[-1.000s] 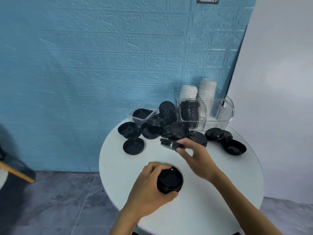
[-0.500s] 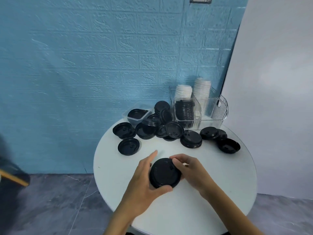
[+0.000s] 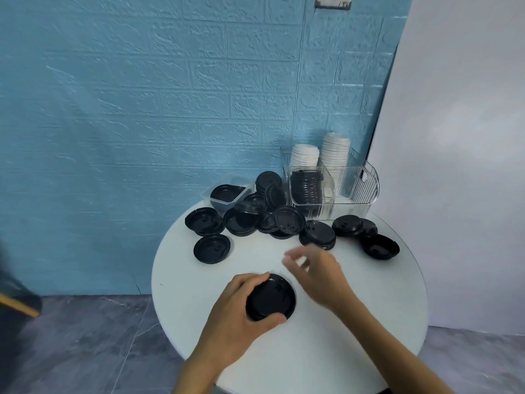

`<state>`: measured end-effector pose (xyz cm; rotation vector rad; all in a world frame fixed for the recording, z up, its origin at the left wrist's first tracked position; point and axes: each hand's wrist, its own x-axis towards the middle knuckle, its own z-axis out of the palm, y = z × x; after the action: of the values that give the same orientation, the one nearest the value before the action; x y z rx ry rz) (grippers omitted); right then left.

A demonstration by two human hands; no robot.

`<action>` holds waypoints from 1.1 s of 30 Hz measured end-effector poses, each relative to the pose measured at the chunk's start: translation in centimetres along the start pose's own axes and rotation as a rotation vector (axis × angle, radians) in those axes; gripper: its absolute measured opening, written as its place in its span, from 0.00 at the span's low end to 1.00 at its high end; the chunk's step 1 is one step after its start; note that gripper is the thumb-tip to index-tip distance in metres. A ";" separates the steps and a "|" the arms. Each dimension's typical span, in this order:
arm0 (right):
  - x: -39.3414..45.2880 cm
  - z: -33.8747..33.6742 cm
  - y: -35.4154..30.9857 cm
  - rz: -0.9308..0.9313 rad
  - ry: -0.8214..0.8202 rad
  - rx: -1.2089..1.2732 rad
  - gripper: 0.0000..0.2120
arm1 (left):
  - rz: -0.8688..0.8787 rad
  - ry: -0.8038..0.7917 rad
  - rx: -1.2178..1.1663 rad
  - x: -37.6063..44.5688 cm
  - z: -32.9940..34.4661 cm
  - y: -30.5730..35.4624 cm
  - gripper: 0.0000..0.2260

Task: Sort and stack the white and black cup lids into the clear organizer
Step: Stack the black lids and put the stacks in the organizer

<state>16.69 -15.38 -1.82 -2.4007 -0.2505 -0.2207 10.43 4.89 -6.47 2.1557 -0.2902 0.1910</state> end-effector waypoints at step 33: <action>-2.9 -1.1 0.9 0.382 -0.389 1.098 0.11 | -0.065 0.034 -0.083 0.1 0.0 0.0 0.41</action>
<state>14.03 -17.11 -2.24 -1.3274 -0.0458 0.4618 10.49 4.84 -6.45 2.0740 -0.2050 0.1749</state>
